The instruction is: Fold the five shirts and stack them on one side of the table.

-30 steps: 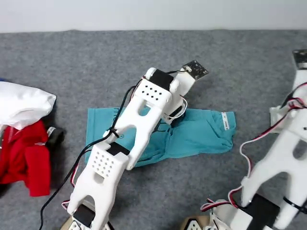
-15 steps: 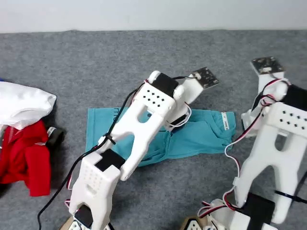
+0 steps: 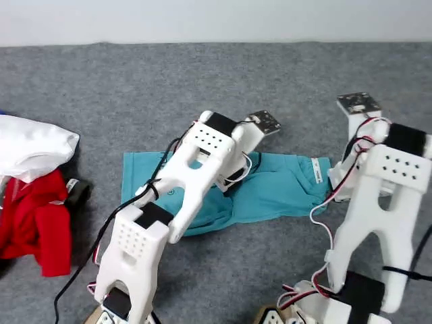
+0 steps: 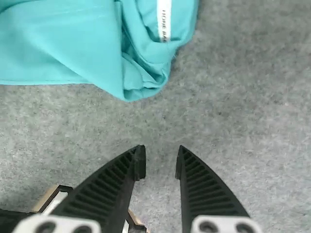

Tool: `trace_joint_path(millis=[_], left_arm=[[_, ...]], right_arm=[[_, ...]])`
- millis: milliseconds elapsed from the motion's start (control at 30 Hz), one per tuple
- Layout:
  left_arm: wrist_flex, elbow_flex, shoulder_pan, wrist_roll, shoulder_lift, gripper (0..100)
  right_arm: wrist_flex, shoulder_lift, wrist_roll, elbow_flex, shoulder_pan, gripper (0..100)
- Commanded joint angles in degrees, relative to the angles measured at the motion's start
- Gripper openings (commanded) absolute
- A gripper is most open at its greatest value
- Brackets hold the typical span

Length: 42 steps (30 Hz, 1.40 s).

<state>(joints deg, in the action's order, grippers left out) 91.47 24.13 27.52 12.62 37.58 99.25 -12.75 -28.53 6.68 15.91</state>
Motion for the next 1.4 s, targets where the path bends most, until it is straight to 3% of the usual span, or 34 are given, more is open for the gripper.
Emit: trace_joint_path(millis=[0,200,433,733,967,1367], left_arm=[[4.84,5.05,1.67,0.18,-2.02,13],[8.97,8.48,2.99,-0.70,-8.88,13],[8.97,0.22,-3.16,-1.49,-21.27,13],[8.97,-13.49,-12.31,-1.23,-35.78,13],[8.97,-20.00,-16.00,-1.05,-42.81,13],[8.97,-21.05,-16.70,-1.58,-48.26,13]], right_arm=[[-0.66,-2.24,0.44,-0.44,-2.59,12.1],[-1.45,0.22,0.53,-0.44,-8.22,12.1],[-6.73,10.86,0.62,-0.44,-11.12,12.1],[-15.16,28.00,-3.78,-0.70,-4.97,12.1],[-14.02,26.68,-6.33,-0.79,-1.98,12.1],[-10.59,9.54,-5.89,-0.62,-22.02,12.1]])
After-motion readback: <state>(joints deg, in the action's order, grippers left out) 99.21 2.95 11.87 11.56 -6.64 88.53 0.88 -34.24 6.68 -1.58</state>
